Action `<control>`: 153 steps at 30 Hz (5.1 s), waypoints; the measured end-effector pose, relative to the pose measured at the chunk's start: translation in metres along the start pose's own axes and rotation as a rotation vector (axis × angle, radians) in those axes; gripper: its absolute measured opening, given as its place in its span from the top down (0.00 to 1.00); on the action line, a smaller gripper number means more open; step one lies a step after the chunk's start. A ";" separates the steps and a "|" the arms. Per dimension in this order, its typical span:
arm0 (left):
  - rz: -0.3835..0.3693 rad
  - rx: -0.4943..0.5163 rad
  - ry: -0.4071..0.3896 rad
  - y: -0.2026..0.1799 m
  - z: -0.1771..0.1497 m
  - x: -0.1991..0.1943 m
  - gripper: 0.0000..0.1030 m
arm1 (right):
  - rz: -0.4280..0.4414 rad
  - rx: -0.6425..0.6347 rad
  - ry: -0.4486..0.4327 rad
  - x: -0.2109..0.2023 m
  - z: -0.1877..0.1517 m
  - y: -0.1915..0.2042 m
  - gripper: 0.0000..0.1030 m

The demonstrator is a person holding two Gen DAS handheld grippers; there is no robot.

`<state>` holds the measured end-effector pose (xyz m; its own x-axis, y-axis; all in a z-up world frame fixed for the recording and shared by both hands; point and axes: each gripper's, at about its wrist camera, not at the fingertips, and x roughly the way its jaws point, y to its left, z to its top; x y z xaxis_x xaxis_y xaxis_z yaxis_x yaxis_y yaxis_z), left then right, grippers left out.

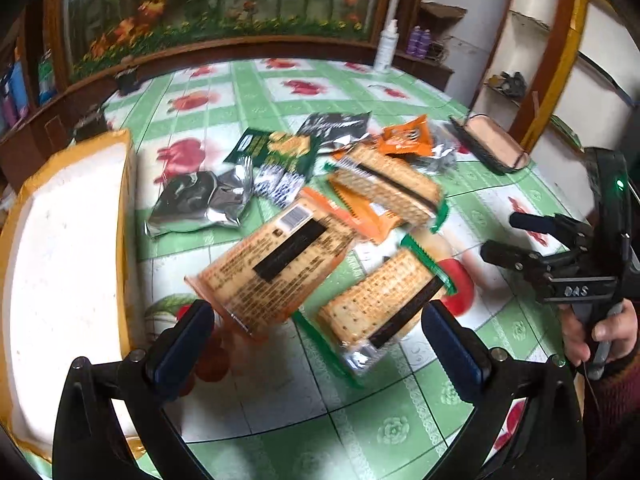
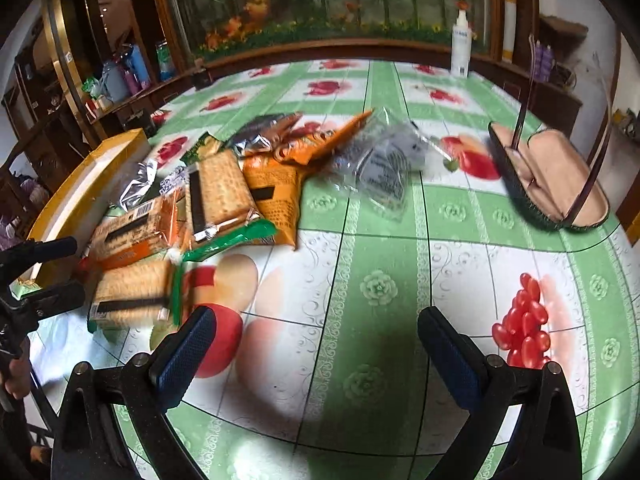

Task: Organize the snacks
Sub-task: 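Grasp a green-edged cracker pack with the left tool while the right tool grasps another, then carry both cracker packs over the white tray and open both tools to release, then grasp the tan bread pack with the left tool while the right tool grasps the orange bread bag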

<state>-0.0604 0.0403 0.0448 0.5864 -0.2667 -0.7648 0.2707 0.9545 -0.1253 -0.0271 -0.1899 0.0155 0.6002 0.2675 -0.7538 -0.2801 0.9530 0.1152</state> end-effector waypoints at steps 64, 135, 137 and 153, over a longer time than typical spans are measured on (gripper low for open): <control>-0.109 0.015 -0.010 -0.001 0.007 -0.012 0.55 | 0.211 -0.078 -0.017 -0.002 0.053 0.060 0.51; 0.259 -0.269 -0.097 0.187 0.033 -0.053 0.33 | 0.506 0.087 0.134 0.096 0.155 0.166 0.49; 0.230 -0.242 -0.111 0.170 0.032 -0.056 0.33 | 0.508 0.113 0.115 0.087 0.144 0.146 0.49; 0.110 0.092 0.044 0.019 0.036 0.028 0.21 | 0.427 0.327 -0.018 0.054 0.073 -0.007 0.49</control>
<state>-0.0110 0.0466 0.0442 0.5831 -0.1527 -0.7979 0.2762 0.9609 0.0179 0.0617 -0.1719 0.0213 0.4975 0.6405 -0.5850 -0.2556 0.7527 0.6067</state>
